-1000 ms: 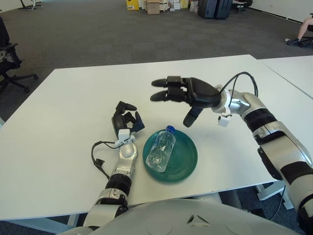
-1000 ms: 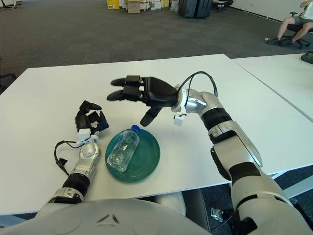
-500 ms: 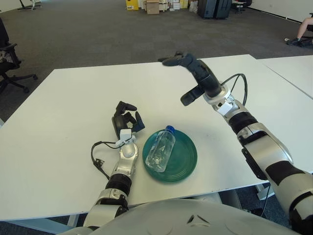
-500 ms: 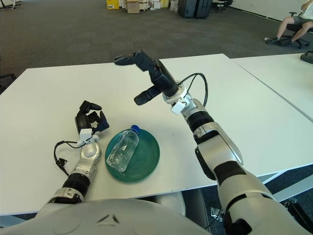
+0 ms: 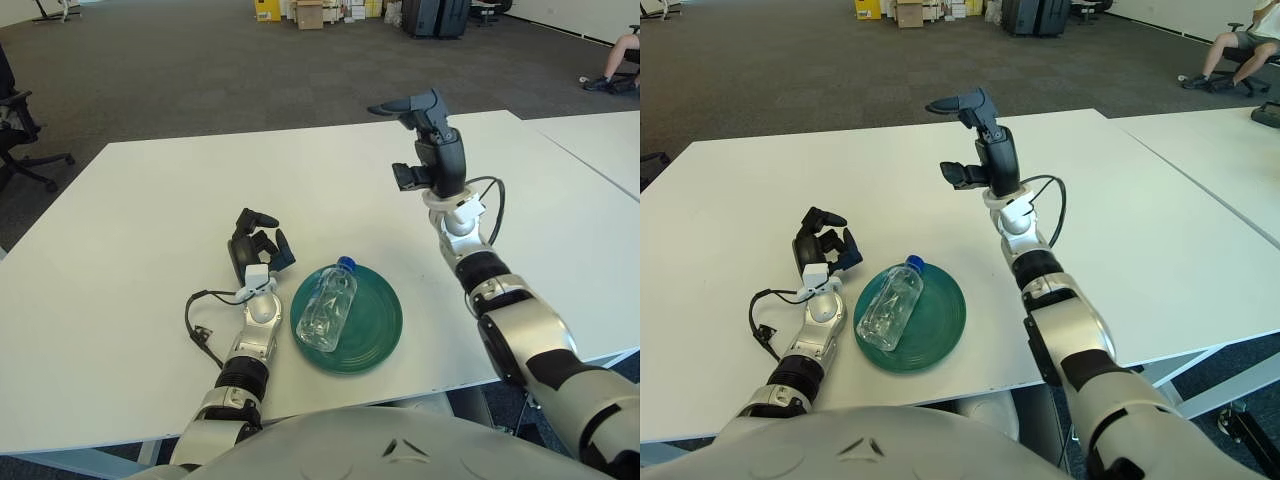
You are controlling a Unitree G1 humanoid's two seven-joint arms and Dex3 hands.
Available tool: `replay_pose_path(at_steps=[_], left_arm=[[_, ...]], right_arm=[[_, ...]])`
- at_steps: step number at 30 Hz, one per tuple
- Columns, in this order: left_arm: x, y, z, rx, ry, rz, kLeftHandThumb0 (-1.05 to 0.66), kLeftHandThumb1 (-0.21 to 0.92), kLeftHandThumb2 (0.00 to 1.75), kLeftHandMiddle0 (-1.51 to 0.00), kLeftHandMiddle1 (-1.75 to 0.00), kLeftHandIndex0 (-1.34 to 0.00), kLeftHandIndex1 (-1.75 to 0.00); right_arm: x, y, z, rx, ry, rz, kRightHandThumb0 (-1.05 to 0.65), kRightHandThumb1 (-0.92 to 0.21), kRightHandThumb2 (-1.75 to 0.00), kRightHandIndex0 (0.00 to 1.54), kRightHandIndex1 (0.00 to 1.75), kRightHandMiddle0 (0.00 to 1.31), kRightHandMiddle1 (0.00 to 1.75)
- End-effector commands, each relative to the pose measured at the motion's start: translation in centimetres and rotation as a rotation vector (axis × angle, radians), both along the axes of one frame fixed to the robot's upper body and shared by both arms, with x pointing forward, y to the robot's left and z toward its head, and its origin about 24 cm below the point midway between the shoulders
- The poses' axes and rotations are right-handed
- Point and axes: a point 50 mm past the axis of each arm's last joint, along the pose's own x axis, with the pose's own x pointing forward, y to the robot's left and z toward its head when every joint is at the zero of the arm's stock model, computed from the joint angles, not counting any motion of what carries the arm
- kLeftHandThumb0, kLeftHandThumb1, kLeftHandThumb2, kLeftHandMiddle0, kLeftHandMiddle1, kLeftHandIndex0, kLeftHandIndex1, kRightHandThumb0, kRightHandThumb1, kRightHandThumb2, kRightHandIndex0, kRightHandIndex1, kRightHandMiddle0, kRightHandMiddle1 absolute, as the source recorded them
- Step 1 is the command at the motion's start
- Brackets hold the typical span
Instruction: Put the bottle into the plate.
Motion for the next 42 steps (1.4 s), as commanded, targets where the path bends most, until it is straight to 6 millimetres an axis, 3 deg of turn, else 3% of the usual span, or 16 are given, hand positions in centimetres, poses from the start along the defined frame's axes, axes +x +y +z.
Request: replay_pose_path(at_steps=[1,15,17,19,26,42], left_arm=[[-0.7,0.1,-0.7,0.0,0.034,-0.003,-0.54,0.14,1.53,-1.27,-1.75,-0.75,-1.75],[-0.9,0.2,-0.6,-0.002,0.043,-0.001,-0.54,0.14,1.53,-1.27,-1.75,-0.75,-1.75],[-0.9,0.2,-0.6,-0.003,0.045,-0.003,-0.54,0.14,1.53,-1.27,-1.75,-0.75,-1.75],[-0.9,0.2,-0.6,-0.004,0.048,-0.004,-0.54,0.14,1.53,-1.27,-1.75,-0.75,-1.75],[-1.0,0.3,-0.6,-0.004,0.053,-0.005,-0.54,0.14,1.53,-1.27,-1.75,-0.75,-1.75],[-1.2,0.6,-0.4,-0.022,0.041,-0.005,-0.54,0.14,1.53,-1.26,-1.75,-0.75,-1.75]], right_arm=[[-0.2,0.6,-0.6,0.012,0.048,0.018,-0.66,-0.77,-0.59,0.46,0.89,0.32,1.22],[-0.4,0.8,-0.4,0.016,0.055,0.03,-0.66,-0.75,-0.61,0.46,0.91,0.32,1.22],[-1.9,1.6,-5.0,0.015,0.289,0.079,-0.64,-0.73,-0.64,0.45,0.92,0.32,1.22],[-2.8,1.8,-7.0,0.018,0.398,0.102,-0.6,-0.64,-0.78,0.43,0.95,0.3,1.22],[-2.6,1.4,-7.8,0.018,0.451,0.071,-0.51,-0.53,-0.96,0.37,0.96,0.23,1.22],[-3.1,-0.3,-10.7,0.053,0.639,-0.196,-0.42,-0.53,-0.97,0.34,1.04,0.16,1.33]])
